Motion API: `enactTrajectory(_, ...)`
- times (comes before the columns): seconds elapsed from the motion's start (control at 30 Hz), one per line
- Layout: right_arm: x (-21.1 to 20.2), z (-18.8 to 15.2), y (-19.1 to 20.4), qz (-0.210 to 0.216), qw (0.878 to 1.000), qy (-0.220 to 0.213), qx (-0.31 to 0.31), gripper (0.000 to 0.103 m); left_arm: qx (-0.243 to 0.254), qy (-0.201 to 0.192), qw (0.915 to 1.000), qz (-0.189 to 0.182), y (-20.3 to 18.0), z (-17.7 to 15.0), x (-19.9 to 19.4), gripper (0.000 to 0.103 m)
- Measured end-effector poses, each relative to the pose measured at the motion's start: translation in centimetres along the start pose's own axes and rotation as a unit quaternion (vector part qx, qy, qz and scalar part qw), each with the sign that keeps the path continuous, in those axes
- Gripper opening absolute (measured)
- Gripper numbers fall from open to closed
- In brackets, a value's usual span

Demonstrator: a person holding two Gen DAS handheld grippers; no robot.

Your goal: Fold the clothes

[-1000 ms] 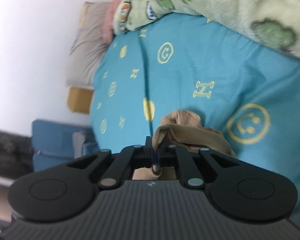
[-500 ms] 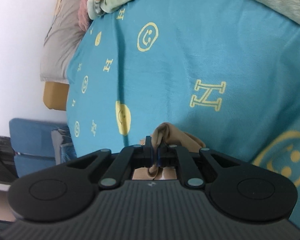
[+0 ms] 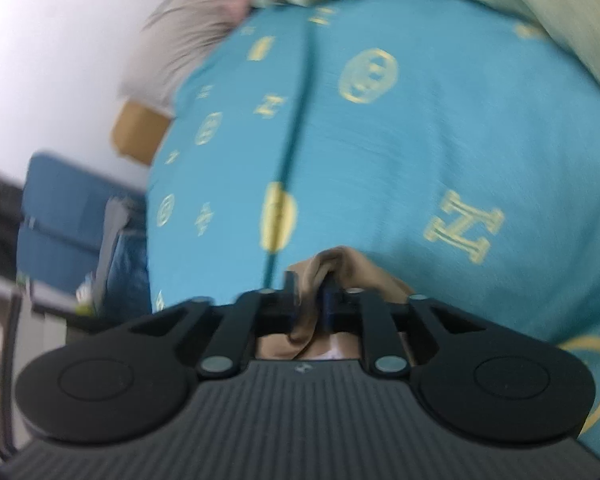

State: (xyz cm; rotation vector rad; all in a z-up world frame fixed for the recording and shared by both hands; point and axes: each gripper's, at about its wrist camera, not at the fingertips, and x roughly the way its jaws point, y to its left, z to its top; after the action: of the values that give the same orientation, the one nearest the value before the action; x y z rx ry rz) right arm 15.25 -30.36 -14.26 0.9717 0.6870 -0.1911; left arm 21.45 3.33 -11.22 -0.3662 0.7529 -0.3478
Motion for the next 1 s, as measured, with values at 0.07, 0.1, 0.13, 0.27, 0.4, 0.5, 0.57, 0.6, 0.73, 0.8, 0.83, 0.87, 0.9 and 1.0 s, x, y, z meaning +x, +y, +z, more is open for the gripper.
enactTrajectory(0.07, -1.3, -0.7, 1.3, 0.016, 0.998, -0.023, -0.051, 0.09, 0.046, -0.018, 0.9988, -0.001, -1.4, -0.2, -1.1, 0.085)
enactTrajectory(0.1, -2.0, -1.0, 2.0, 0.023, 0.996, -0.035, -0.076, 0.089, 0.068, -0.028, 0.9973, 0.001, -2.0, -0.5, -1.6, 0.087)
enactTrajectory(0.13, -2.6, -1.3, 2.7, 0.031, 0.993, -0.047, -0.101, 0.088, 0.092, -0.034, 0.9952, 0.004, -2.6, -0.8, -2.0, 0.088)
enactTrajectory(0.27, -5.0, -2.7, 5.2, 0.058, 0.974, -0.087, -0.2, 0.088, 0.159, -0.033, 0.9867, 0.017, -3.6, -2.6, -2.4, 0.088)
enactTrajectory(0.4, -3.0, -4.1, 5.5, 0.026, 0.961, -0.051, -0.272, 0.059, 0.157, 0.008, 0.987, 0.031, -2.7, -3.7, -0.3, 0.088)
enactTrajectory(0.5, -0.4, -4.6, 5.5, -0.007, 0.951, -0.024, -0.307, 0.044, 0.164, 0.026, 0.985, 0.047, -1.8, -4.2, 1.5, 0.088)
enactTrajectory(0.57, 1.9, -4.7, 5.4, -0.035, 0.943, -0.015, -0.329, 0.045, 0.162, 0.043, 0.9839, 0.062, -1.1, -4.5, 2.9, 0.088)
enactTrajectory(0.6, 3.0, -4.6, 5.2, -0.045, 0.943, -0.007, -0.331, 0.044, 0.159, 0.048, 0.9842, 0.063, -0.7, -4.5, 3.4, 0.088)
enactTrajectory(0.73, 5.2, -5.2, 4.6, -0.064, 0.936, 0.004, -0.346, 0.043, 0.148, 0.062, 0.9849, 0.066, 0.5, -4.8, 5.1, 0.089)
enactTrajectory(0.8, 4.9, -5.5, 4.6, -0.066, 0.935, 0.001, -0.349, 0.043, 0.153, 0.061, 0.984, 0.069, 0.4, -4.9, 5.1, 0.089)
enactTrajectory(0.83, 4.4, -5.6, 4.7, -0.066, 0.935, -0.001, -0.348, 0.043, 0.155, 0.059, 0.9837, 0.07, 0.2, -4.9, 4.8, 0.089)
enactTrajectory(0.87, 3.9, -5.7, 4.8, -0.065, 0.936, -0.003, -0.347, 0.043, 0.157, 0.057, 0.9834, 0.071, 0.1, -4.9, 4.5, 0.089)
enactTrajectory(0.9, 3.4, -5.8, 4.9, -0.065, 0.936, -0.006, -0.346, 0.044, 0.16, 0.055, 0.983, 0.072, 0.0, -4.9, 4.3, 0.089)
enactTrajectory(1.0, 2.0, -6.2, 5.1, -0.063, 0.938, -0.013, -0.342, 0.044, 0.162, 0.045, 0.9831, 0.071, -0.8, -5.1, 2.6, 0.089)
